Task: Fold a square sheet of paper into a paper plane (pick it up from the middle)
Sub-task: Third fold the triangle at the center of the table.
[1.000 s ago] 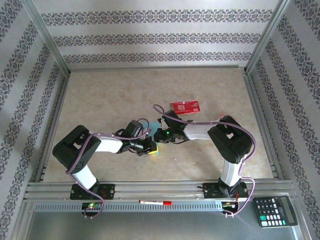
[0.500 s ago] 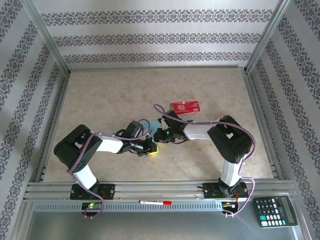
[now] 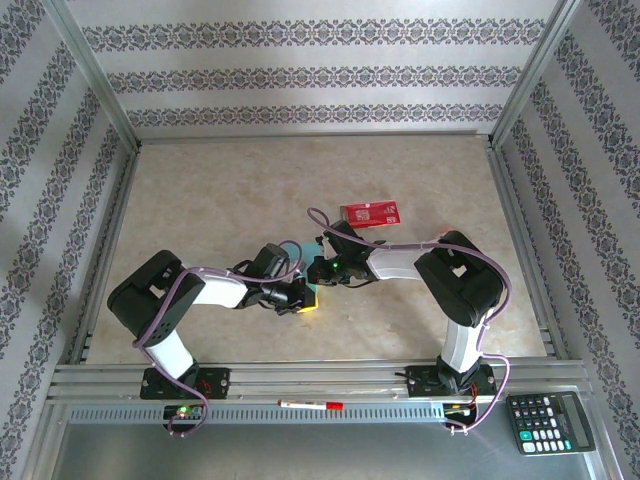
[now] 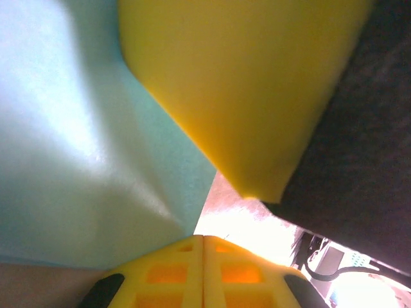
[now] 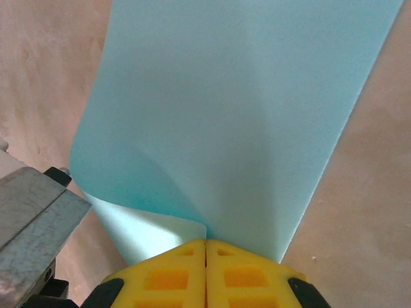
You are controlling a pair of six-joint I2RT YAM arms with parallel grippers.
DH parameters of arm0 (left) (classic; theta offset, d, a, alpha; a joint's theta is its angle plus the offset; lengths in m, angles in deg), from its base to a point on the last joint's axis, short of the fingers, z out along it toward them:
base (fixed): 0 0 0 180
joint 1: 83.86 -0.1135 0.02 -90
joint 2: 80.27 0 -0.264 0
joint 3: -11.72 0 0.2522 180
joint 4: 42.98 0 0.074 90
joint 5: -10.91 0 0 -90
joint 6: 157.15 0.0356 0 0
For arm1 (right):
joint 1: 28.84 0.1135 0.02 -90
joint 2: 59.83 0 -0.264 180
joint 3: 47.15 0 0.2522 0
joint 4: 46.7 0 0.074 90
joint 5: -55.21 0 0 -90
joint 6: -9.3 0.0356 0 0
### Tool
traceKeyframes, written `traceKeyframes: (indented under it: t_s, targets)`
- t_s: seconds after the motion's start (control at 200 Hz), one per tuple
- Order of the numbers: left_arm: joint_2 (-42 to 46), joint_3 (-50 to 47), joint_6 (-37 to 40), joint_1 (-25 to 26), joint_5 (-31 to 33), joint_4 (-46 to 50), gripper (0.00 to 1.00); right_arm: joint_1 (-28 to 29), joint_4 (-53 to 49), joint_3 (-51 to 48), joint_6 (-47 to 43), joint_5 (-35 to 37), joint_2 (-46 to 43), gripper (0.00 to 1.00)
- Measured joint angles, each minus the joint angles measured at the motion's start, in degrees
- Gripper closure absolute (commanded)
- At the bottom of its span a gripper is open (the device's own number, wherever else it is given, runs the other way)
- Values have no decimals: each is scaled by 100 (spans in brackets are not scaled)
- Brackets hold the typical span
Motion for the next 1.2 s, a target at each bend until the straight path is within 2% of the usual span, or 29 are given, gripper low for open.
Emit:
traceKeyframes:
  t_s: [0.33,0.694,0.919,1.039,1.199]
  targets:
    - [-2,164,262,96,96,365,95,0,4,-4,22,0,0,93]
    - [79,595,844,367,638,1331,96,-2,4,-15,83,-44,0,93]
    - [452,352,879,505,426,1357,94,-11,17,-22,83,-46,0,93]
    - [802,179,776,315,240,1217,93,-11,33,-31,81,-48,0,93]
    - [1099,55,664,-363,153,1117,94,-11,35,-31,81,-48,0,93]
